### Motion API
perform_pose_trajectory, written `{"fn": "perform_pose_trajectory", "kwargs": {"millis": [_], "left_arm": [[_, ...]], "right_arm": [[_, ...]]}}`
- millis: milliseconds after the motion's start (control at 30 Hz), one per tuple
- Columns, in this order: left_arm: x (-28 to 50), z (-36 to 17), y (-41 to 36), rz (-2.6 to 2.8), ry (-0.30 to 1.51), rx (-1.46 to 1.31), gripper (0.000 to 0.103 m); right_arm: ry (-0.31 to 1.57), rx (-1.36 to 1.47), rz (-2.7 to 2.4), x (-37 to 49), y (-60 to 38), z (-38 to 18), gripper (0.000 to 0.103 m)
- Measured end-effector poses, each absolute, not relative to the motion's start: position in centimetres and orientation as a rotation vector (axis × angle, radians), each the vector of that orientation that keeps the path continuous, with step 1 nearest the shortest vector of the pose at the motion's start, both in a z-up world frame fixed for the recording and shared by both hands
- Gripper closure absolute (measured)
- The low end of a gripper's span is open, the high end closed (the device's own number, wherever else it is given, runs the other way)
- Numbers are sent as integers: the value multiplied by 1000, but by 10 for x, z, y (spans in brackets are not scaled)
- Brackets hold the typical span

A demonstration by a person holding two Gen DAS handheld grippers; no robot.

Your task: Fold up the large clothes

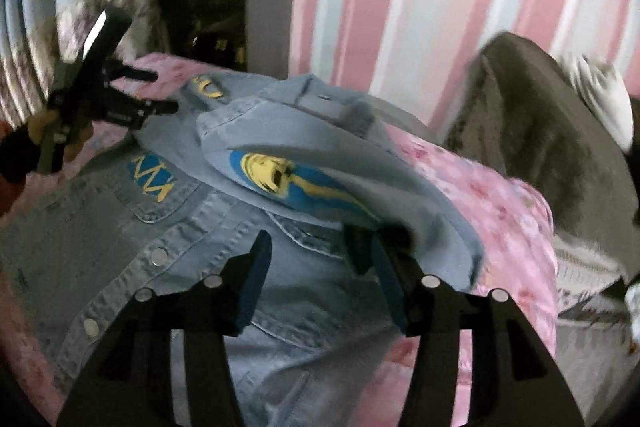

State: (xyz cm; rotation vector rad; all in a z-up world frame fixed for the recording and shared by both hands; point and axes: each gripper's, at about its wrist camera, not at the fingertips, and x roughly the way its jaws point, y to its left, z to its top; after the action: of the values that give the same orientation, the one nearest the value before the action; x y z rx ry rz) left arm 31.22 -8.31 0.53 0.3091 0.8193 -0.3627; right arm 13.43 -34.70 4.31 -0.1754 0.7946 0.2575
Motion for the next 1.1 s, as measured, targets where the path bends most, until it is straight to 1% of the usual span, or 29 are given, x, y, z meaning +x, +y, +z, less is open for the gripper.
{"fn": "perform_pose_trajectory", "kwargs": {"millis": [100,167,200,233,400,533,567,600,633,667,700,733,800,900,967,1100], "left_arm": [[313,6,-93,-385,824,297,11],[312,5,-100,-404,830,296,11],[313,4,-104,-411,833,300,11],[313,3,-107,-414,834,305,11],[318,0,-126,-444,848,300,11],[327,-6,-144,-456,878,286,12],[328,-7,-149,-467,885,279,15],[329,-8,-152,-480,893,276,29],[329,-12,-159,-508,916,279,40],[329,-15,-164,-539,938,282,66],[328,-17,-168,-563,951,281,80],[325,-17,-174,-556,946,300,81],[313,-10,-182,-538,889,361,96],[295,16,-169,-544,794,353,97],[283,38,-144,-520,731,342,97],[270,61,-83,-478,691,281,97]], "right_arm": [[798,-63,298,127,-369,45,50],[814,-64,291,120,-379,40,50],[824,-67,282,117,-383,37,47],[838,-83,247,114,-387,32,47],[905,-145,94,108,-415,9,47],[896,-145,-11,123,-440,-5,47],[893,-145,-25,127,-443,-7,47],[891,-143,-36,130,-443,-9,47],[889,-135,-43,133,-446,-11,47],[885,-117,-40,138,-447,-14,47],[881,-110,-41,139,-449,-15,47],[873,-105,-44,141,-449,-15,47],[852,-88,-38,144,-446,-13,47],[826,-81,-33,147,-441,-7,47],[816,-73,-20,149,-436,-4,47],[804,-76,12,157,-423,0,47]]}}
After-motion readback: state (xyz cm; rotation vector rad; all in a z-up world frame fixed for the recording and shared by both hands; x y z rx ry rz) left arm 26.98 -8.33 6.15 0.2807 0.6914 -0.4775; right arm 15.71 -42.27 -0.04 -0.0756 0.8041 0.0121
